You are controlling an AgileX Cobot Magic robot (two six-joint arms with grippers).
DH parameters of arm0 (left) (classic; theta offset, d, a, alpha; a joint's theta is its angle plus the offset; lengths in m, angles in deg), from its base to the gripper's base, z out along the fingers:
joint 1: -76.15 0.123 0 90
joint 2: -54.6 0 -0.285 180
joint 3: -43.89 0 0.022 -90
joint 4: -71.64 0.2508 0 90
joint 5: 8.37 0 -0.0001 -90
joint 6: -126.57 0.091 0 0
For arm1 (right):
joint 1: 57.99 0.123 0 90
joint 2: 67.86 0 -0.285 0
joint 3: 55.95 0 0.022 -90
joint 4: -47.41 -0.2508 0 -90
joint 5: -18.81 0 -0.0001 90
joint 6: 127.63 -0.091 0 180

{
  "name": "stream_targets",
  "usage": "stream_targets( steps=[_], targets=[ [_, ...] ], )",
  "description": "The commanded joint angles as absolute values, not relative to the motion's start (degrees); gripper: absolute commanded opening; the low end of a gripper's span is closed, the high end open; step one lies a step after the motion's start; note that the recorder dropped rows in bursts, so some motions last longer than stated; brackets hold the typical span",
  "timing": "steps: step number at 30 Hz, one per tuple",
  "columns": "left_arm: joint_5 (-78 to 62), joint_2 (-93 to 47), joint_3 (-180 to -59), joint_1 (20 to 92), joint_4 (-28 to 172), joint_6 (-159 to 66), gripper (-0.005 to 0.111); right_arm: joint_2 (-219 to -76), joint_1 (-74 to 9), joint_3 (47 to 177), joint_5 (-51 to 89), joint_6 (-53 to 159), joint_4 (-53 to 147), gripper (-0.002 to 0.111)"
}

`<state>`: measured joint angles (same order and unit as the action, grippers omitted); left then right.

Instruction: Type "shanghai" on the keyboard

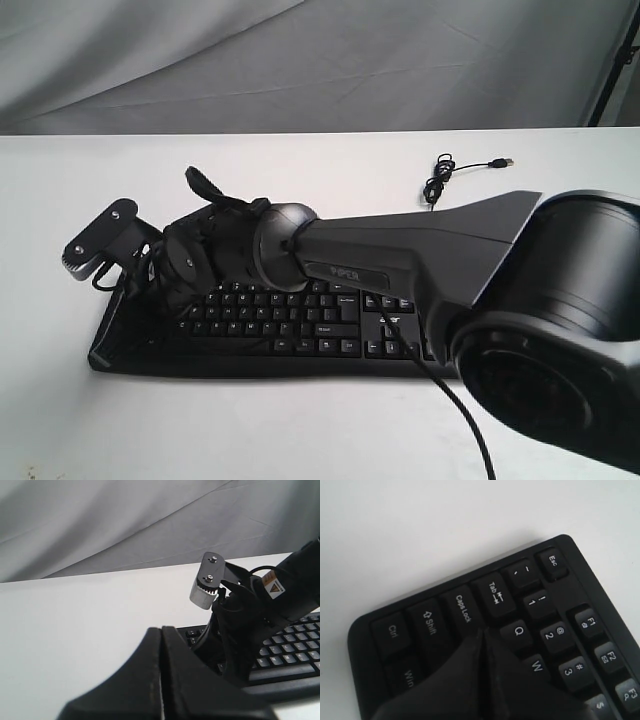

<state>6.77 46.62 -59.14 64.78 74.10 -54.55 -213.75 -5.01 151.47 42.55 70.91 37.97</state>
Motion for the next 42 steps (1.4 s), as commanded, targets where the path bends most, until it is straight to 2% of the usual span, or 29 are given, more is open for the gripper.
stream_targets(
  steps=[1, 6, 12, 17, 42],
  targets=[
    [6.5, 46.8, -58.9, 64.5, 74.1, -54.7, 0.0, -212.6, -5.4, 151.6, 44.6, 71.6, 38.5, 0.0],
    [6.5, 46.8, -58.9, 64.5, 74.1, -54.7, 0.0, -205.8, -5.4, 147.4, 44.9, 69.4, 41.5, 0.0],
    [6.5, 46.8, -58.9, 64.5, 74.1, -54.7, 0.0, -193.6, -7.1, 130.6, 40.1, 65.2, 41.2, 0.0],
    [6.5, 46.8, -58.9, 64.5, 74.1, -54.7, 0.0, -191.4, -8.7, 121.6, 33.5, 65.2, 39.5, 0.0],
    [6.5, 46.8, -58.9, 64.5, 74.1, -54.7, 0.0, -198.9, -9.5, 121.0, 29.5, 67.6, 37.2, 0.0]
  ],
)
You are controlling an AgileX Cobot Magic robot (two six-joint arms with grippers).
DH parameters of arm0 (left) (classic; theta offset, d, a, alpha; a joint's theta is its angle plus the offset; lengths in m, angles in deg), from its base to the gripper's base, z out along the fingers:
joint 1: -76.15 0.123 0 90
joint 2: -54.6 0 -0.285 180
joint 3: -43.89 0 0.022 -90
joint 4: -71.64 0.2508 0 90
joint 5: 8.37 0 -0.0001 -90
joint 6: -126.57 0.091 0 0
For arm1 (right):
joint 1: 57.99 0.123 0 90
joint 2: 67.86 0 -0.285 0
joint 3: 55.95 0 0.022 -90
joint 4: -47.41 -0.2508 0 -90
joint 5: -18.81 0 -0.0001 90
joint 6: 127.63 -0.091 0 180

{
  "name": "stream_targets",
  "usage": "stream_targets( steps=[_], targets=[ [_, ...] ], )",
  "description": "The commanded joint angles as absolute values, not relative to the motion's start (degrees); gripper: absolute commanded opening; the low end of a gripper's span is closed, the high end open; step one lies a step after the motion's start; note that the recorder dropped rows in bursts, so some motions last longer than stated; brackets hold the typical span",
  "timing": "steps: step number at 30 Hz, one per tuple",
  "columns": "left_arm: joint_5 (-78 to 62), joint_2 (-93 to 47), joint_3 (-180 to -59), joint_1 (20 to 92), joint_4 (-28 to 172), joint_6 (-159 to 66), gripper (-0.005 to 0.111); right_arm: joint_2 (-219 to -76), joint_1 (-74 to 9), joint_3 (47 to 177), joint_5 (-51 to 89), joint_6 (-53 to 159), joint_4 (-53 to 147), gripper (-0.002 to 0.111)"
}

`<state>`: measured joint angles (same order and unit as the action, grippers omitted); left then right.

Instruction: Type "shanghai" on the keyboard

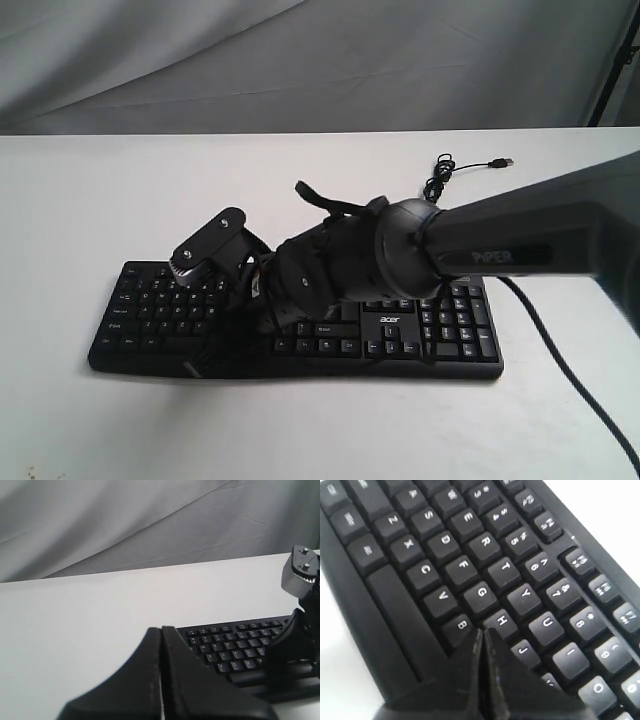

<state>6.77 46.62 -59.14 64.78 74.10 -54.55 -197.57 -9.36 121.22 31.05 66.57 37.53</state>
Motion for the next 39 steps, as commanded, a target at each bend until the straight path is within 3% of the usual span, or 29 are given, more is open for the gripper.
stream_targets(
  steps=[1, 8, 39],
  targets=[
    [6.5, 46.8, -58.9, 64.5, 74.1, -54.7, 0.0, -198.5, -9.5, 121.0, 29.7, 67.6, 37.2, 0.0],
    [6.5, 46.8, -58.9, 64.5, 74.1, -54.7, 0.0, -194.3, -9.5, 121.0, 30.0, 67.6, 37.4, 0.0],
    [6.5, 46.8, -58.9, 64.5, 74.1, -54.7, 0.0, -199.9, -8.7, 126.6, 28.4, 70.1, 36.2, 0.0]
  ],
)
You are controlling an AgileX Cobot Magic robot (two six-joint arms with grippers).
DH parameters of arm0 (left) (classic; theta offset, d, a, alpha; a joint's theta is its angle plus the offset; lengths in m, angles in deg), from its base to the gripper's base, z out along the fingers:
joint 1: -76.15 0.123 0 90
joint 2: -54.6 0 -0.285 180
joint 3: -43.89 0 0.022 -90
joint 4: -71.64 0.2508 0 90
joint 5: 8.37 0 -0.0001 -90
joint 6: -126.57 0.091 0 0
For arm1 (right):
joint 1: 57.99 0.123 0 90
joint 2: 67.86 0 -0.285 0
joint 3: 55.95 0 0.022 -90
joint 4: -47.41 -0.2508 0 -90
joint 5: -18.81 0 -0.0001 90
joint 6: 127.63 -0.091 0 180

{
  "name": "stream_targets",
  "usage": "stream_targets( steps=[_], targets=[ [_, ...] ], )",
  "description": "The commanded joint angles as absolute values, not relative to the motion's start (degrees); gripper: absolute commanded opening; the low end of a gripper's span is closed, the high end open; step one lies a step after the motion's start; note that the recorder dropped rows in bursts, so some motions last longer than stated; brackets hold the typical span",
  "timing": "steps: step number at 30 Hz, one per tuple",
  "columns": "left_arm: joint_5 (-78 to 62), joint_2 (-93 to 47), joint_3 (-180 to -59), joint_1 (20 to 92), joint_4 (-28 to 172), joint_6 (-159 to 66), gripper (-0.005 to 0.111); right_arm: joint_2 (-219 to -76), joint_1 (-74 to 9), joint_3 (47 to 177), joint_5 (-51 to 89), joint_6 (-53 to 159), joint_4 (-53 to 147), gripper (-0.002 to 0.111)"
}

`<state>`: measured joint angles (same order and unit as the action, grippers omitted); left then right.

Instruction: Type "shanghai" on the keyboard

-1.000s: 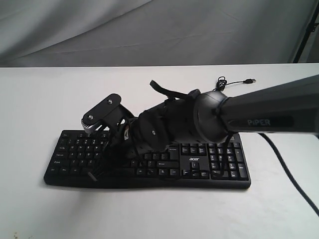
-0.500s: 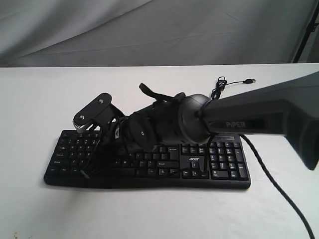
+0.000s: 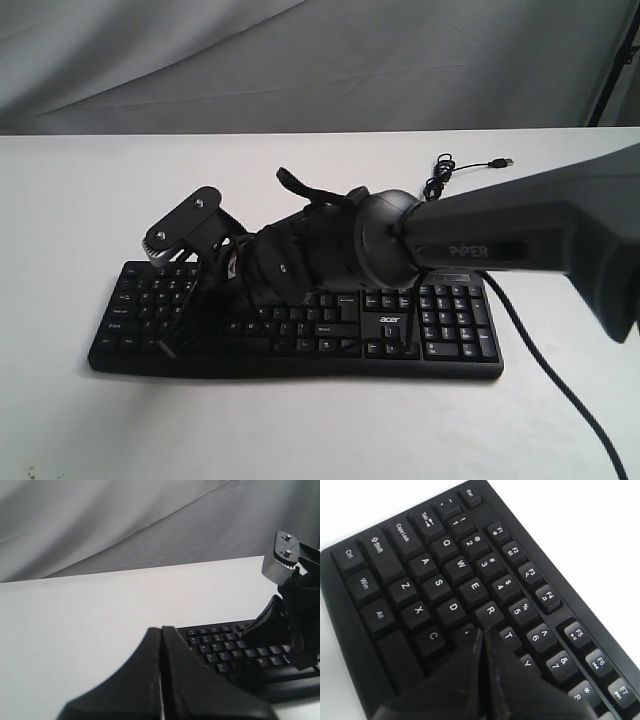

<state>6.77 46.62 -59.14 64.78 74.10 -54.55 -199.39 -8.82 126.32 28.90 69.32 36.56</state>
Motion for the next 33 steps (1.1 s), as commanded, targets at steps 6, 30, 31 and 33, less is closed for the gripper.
stream_targets(
  steps=[6, 30, 31, 33],
  targets=[
    [6.5, 46.8, -58.9, 64.5, 74.1, -54.7, 0.0, -200.7, -8.7, 126.6, 28.8, 70.1, 36.2, 0.0],
    [6.5, 46.8, -58.9, 64.5, 74.1, -54.7, 0.0, -201.9, -9.0, 126.6, 28.2, 70.5, 36.1, 0.0],
    [6.5, 46.8, -58.9, 64.5, 74.1, -54.7, 0.0, -201.9, -9.0, 126.6, 28.3, 70.5, 36.1, 0.0],
    [6.5, 46.8, -58.9, 64.5, 74.1, -54.7, 0.0, -201.9, -9.4, 126.6, 28.5, 70.5, 36.1, 0.0]
  ],
)
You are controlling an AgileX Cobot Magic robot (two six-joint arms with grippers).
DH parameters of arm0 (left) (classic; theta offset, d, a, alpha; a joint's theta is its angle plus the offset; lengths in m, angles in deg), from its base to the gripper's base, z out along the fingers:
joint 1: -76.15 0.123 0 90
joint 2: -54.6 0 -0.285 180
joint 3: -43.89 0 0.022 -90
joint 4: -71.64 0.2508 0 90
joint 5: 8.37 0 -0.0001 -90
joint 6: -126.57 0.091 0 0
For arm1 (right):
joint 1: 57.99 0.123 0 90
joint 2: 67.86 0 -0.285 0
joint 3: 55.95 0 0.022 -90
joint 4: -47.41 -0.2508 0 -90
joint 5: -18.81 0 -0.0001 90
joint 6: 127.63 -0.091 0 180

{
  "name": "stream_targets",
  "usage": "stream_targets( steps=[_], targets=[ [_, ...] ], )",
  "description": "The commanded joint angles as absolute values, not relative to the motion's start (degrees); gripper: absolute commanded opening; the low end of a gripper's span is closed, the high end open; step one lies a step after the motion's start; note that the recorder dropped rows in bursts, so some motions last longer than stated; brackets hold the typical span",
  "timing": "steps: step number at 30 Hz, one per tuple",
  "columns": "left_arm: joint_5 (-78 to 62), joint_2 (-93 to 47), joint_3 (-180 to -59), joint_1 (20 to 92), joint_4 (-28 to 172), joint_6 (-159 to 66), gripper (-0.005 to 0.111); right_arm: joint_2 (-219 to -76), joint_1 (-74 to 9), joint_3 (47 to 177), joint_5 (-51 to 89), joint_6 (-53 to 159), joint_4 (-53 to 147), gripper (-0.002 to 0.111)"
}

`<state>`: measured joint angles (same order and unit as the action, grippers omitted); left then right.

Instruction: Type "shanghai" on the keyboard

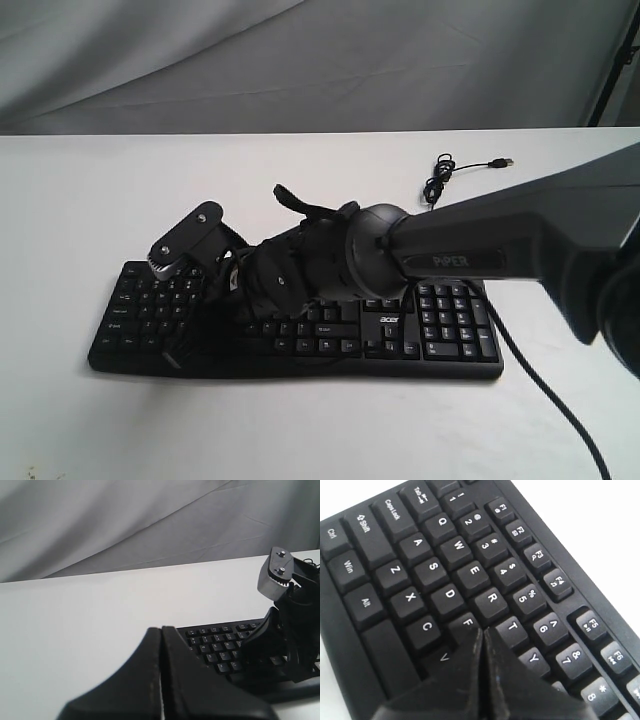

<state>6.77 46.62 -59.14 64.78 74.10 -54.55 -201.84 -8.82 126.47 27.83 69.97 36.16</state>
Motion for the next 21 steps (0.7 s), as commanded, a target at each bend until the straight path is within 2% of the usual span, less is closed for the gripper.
stream_targets(
  steps=[1, 21],
  targets=[
    [6.5, 46.8, -58.9, 64.5, 74.1, -54.7, 0.0, -201.9, -9.4, 126.6, 28.8, 70.5, 36.1, 0.0],
    [6.5, 46.8, -58.9, 64.5, 74.1, -54.7, 0.0, -197.8, -10.2, 126.6, 33.5, 70.3, 35.8, 0.0]
  ],
)
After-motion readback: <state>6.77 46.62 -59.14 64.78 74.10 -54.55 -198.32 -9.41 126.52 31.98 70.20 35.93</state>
